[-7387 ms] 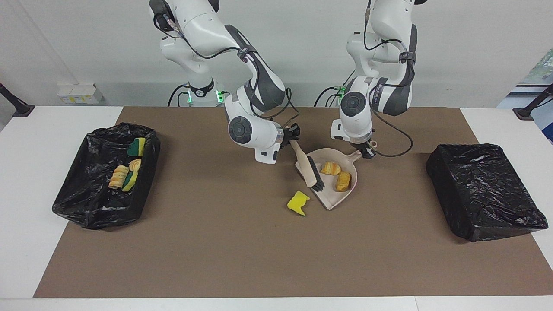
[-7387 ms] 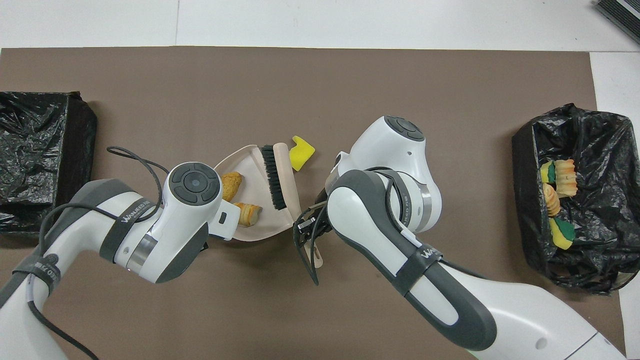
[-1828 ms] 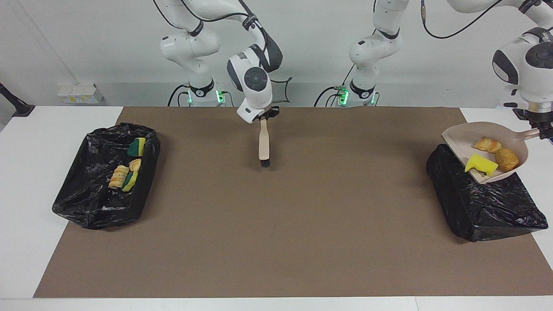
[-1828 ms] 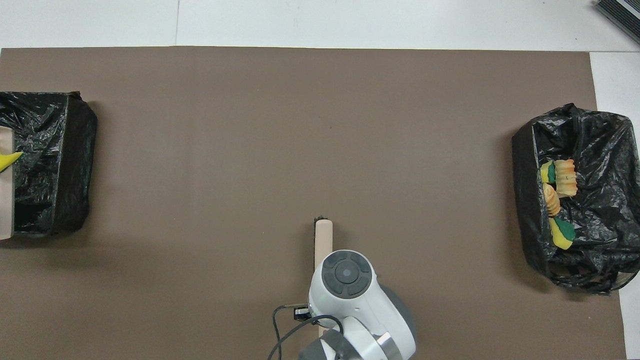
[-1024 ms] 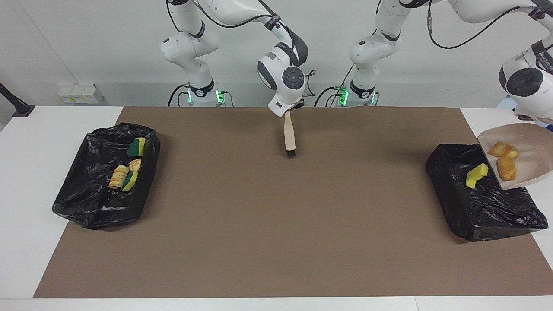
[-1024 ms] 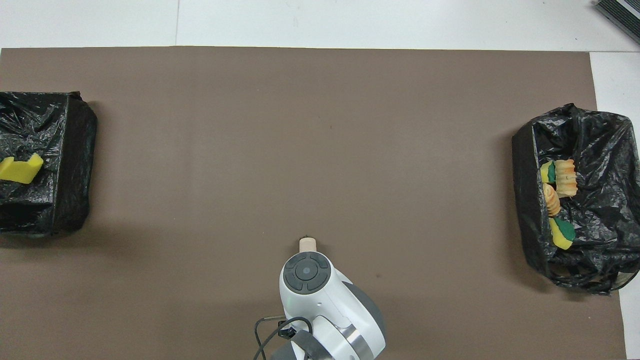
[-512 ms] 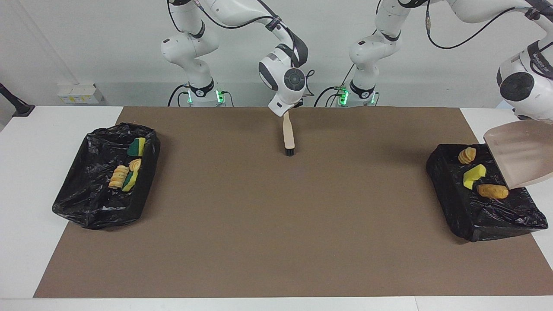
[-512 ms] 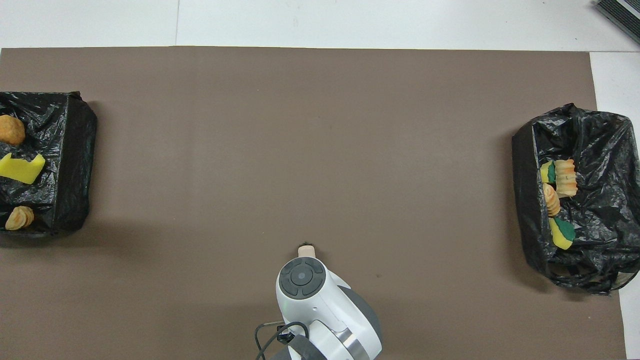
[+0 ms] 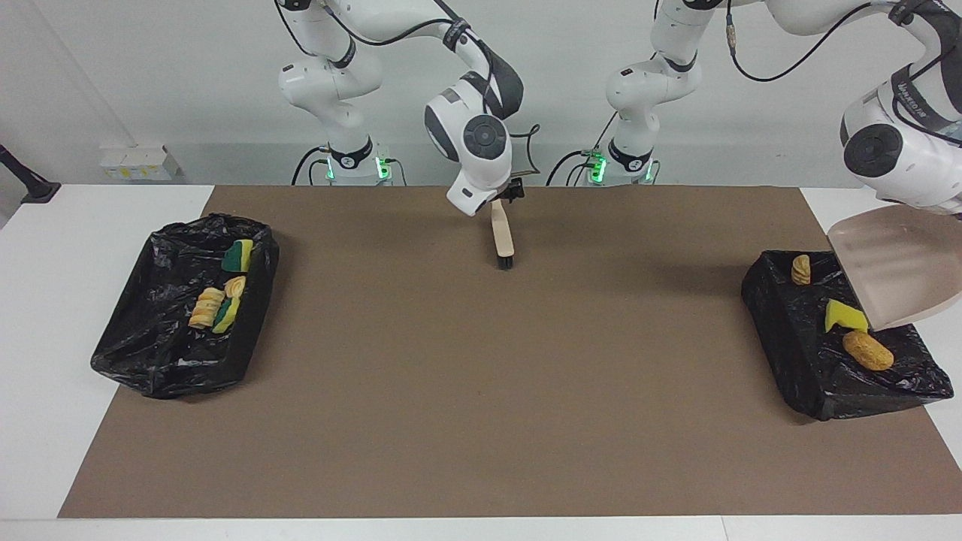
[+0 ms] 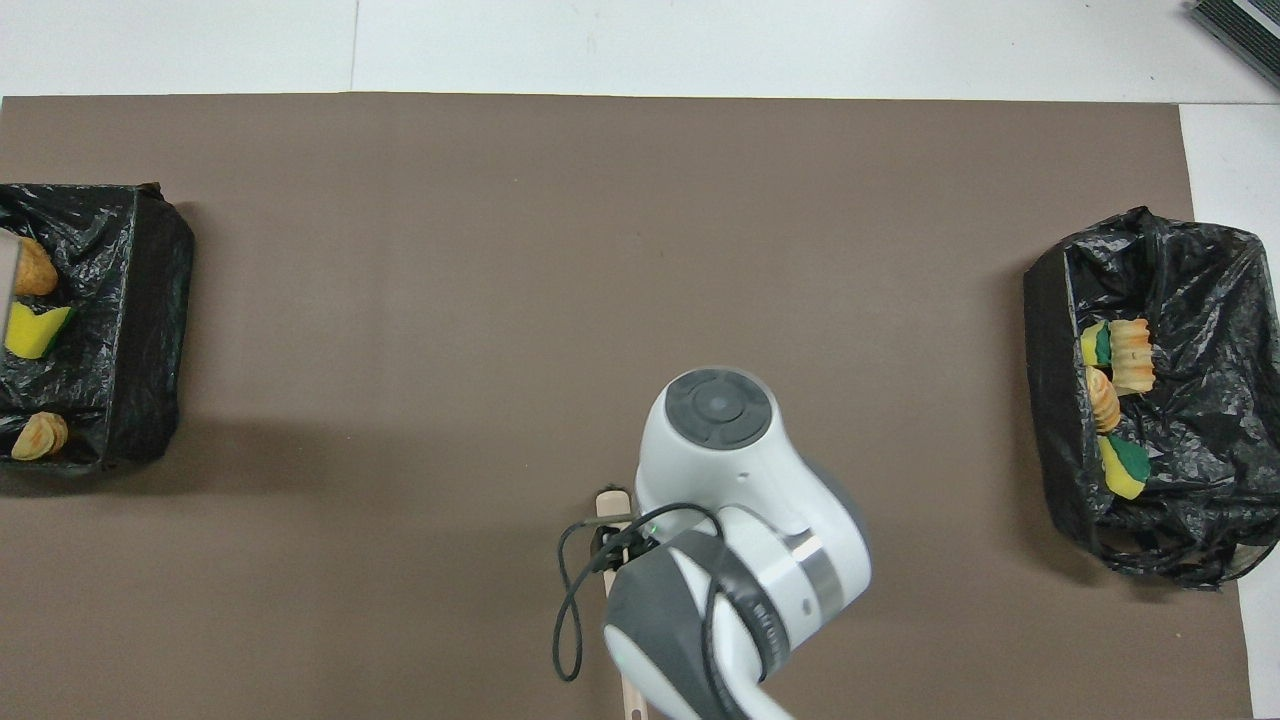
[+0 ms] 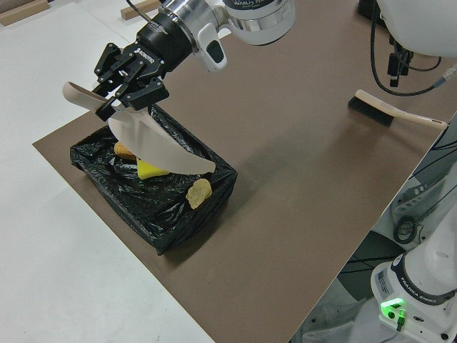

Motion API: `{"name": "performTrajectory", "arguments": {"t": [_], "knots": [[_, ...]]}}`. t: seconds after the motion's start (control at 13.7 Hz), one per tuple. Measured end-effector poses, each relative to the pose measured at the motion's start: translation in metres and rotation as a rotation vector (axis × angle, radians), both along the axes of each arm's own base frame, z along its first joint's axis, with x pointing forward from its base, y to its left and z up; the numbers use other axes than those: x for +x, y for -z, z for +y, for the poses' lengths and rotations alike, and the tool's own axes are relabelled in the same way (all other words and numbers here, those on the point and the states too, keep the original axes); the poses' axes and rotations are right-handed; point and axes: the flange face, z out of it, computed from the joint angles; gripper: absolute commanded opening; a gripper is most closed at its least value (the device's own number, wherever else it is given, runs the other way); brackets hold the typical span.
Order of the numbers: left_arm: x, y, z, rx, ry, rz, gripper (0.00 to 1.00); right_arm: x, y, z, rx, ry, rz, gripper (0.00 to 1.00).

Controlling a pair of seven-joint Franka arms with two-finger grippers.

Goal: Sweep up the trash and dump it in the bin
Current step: 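Set the brush down on the table with the right gripper, then withdraw the right gripper while the left gripper returns the dustpan, then lower the empty dustpan onto the table with the left gripper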

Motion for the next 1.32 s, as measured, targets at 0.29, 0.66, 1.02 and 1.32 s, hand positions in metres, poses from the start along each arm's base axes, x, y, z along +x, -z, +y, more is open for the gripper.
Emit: {"name": "performTrajectory", "arguments": {"t": [0.29, 0.66, 1.02, 1.32], "knots": [[-0.003, 0.030, -0.095, -0.191, -0.111, -0.033, 0.00, 0.067, -0.029, -0.083, -0.017, -0.059, -0.124, 1.00], [-0.020, 0.087, -0.218, -0.468, -0.339, -0.185, 0.00, 0.124, -0.056, -0.210, -0.002, -0.091, -0.215, 1.00], [-0.051, 0.121, -0.348, -0.650, -0.700, -0.397, 0.00, 0.137, -0.060, -0.272, -0.036, -0.047, -0.234, 1.00], [-0.069, 0.140, -0.417, -0.702, -1.120, -0.560, 0.00, 0.154, -0.077, -0.331, -0.094, 0.029, -0.329, 1.00]]}}
